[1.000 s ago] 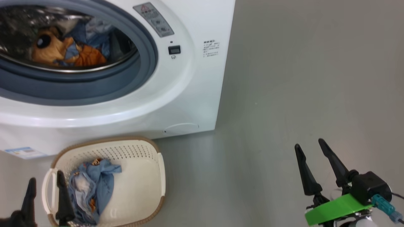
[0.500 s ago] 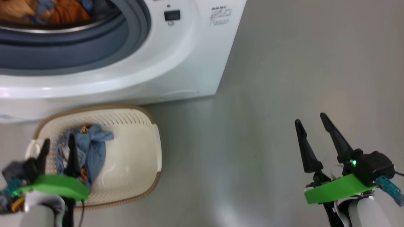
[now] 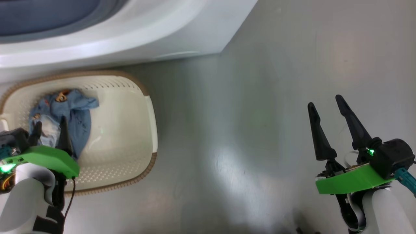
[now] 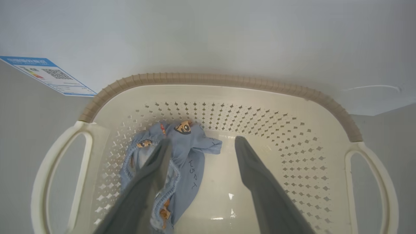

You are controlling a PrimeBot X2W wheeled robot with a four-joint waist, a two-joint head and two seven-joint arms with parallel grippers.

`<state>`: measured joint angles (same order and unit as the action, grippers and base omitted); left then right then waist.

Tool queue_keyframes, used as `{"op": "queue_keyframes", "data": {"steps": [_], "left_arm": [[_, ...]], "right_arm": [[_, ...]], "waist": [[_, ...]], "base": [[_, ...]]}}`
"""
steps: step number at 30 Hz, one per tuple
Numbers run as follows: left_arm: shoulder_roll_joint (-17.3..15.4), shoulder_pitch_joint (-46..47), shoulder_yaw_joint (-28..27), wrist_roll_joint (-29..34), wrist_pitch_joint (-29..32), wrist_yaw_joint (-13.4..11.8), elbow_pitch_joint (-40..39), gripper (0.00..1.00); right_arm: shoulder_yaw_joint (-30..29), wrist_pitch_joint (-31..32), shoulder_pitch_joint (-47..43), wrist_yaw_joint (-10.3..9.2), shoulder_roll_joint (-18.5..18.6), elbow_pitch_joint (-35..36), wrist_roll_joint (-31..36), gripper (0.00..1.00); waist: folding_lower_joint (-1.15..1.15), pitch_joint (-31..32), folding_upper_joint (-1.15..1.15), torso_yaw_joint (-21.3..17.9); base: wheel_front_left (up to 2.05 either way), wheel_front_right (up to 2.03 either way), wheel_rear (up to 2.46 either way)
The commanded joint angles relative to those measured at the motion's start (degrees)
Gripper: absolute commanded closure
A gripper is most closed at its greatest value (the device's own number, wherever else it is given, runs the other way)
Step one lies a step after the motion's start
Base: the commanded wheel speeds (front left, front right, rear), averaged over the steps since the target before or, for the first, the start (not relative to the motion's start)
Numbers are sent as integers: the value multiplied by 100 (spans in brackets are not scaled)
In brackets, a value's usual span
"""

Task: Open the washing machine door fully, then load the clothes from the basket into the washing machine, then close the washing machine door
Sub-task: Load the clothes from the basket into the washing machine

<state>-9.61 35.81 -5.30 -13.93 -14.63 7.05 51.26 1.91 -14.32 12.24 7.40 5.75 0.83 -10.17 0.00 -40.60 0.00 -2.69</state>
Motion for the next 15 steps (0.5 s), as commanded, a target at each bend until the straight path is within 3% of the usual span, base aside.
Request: {"op": "queue_keyframes", "data": {"steps": [1,6,15], "left_arm": [[-287,16,-119,-2,-32,14,97,0],[-350,375,-40,33,-34,5,719,0],[-424,822,-51,14,-36,-67,1130,0]], "right_arm": [[125,-68,-16,9,32,156,65,0],[156,-68,66,9,26,192,88,0],[128,-68,142,9,-22,260,101,0]], "waist": [[0,-327,0,16],[0,-595,0,-7],[0,-1046,0,-65]], "base": [[0,0,0],[0,0,0],[0,0,0]]}}
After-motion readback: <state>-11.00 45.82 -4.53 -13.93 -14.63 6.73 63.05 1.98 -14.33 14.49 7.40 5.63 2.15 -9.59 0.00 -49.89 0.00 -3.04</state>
